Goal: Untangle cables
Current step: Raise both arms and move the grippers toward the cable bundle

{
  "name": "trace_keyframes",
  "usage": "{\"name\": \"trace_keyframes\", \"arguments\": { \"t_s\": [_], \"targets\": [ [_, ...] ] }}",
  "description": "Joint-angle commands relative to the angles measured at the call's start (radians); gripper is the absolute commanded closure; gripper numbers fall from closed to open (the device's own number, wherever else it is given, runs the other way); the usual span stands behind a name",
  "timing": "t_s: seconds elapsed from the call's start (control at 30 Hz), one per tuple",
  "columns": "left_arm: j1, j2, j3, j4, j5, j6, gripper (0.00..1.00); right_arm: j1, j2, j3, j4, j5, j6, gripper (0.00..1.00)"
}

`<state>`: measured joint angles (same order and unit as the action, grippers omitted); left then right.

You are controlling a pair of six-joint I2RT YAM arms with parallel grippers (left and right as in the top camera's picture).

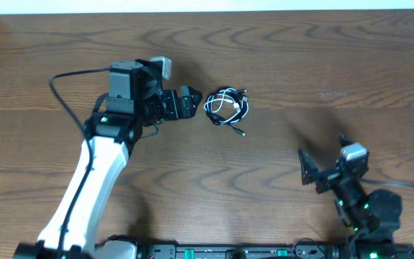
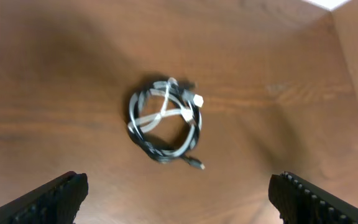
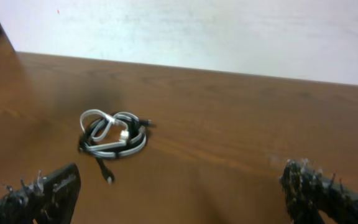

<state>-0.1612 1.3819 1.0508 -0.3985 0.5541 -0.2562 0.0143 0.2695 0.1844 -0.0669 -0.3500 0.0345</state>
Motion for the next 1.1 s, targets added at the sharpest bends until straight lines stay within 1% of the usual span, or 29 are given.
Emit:
{"name": "trace_keyframes", "arguments": {
  "t_s": [0.0, 0.1, 0.17, 0.27, 0.33, 0.5, 0.57, 0.63, 0.7, 0.87, 0.9, 0.93, 0.97, 1.0, 1.03, 1.07],
  "targets": [
    [-0.002, 0.037, 0.009, -0.008, 0.109, -0.08, 0.02, -0.023, 0.159, 0.167, -0.024, -0.074, 0.008, 0.01],
    [-0.011, 0.056, 0.013, 0.014, 0.086, -0.087, 0.02, -0.046, 0.341, 0.37, -0.165, -0.146, -0.015, 0.01],
    [-0.019, 0.062, 0.031, 0.022, 0.056, -0.087, 0.02, -0.054, 0.445, 0.504, -0.272, -0.158, -0.063, 0.01],
    [-0.027, 0.07, 0.074, 0.006, 0.017, -0.087, 0.02, -0.055, 0.593, 0.692, -0.391, -0.158, -0.078, 0.01],
    [-0.027, 0.074, 0.106, -0.021, -0.021, -0.088, 0.02, -0.055, 0.685, 0.809, -0.451, -0.159, -0.077, 0.01],
    [-0.034, 0.087, 0.193, -0.141, -0.186, -0.096, 0.02, -0.053, 0.884, 1.052, -0.573, -0.22, -0.076, 0.01],
    [-0.041, 0.088, 0.195, -0.143, -0.188, -0.086, 0.02, -0.053, 0.935, 1.102, -0.566, -0.237, -0.076, 0.01],
    [-0.045, 0.088, 0.195, -0.143, -0.18, -0.087, 0.02, -0.053, 0.965, 1.113, -0.517, -0.241, -0.068, 0.01],
    [-0.045, 0.088, 0.195, -0.171, -0.152, -0.094, 0.02, -0.053, 0.984, 1.113, -0.484, -0.269, -0.036, 0.01],
    [-0.045, 0.088, 0.195, -0.184, -0.143, -0.094, 0.02, -0.052, 1.007, 1.113, -0.487, -0.302, 0.052, 0.01],
    [-0.047, 0.089, 0.195, -0.185, -0.143, -0.094, 0.02, -0.052, 1.009, 1.112, -0.492, -0.306, 0.061, 0.03],
    [-0.05, 0.091, 0.191, -0.187, -0.144, -0.094, 0.02, -0.052, 1.013, 1.11, -0.497, -0.309, 0.063, 0.08],
    [-0.055, 0.095, 0.185, -0.188, -0.144, -0.098, 0.11, -0.052, 1.016, 1.109, -0.504, -0.311, 0.063, 0.11],
    [-0.063, 0.102, 0.175, -0.188, -0.148, -0.119, 0.22, -0.051, 1.02, 1.109, -0.514, -0.311, 0.063, 0.12],
    [-0.073, 0.113, 0.164, -0.184, -0.148, -0.152, 0.25, -0.05, 1.026, 1.109, -0.528, -0.307, 0.063, 0.11],
    [-0.085, 0.124, 0.152, -0.178, -0.153, -0.186, 0.28, -0.048, 1.032, 1.109, -0.537, -0.304, 0.063, 0.06]
  ]
}}
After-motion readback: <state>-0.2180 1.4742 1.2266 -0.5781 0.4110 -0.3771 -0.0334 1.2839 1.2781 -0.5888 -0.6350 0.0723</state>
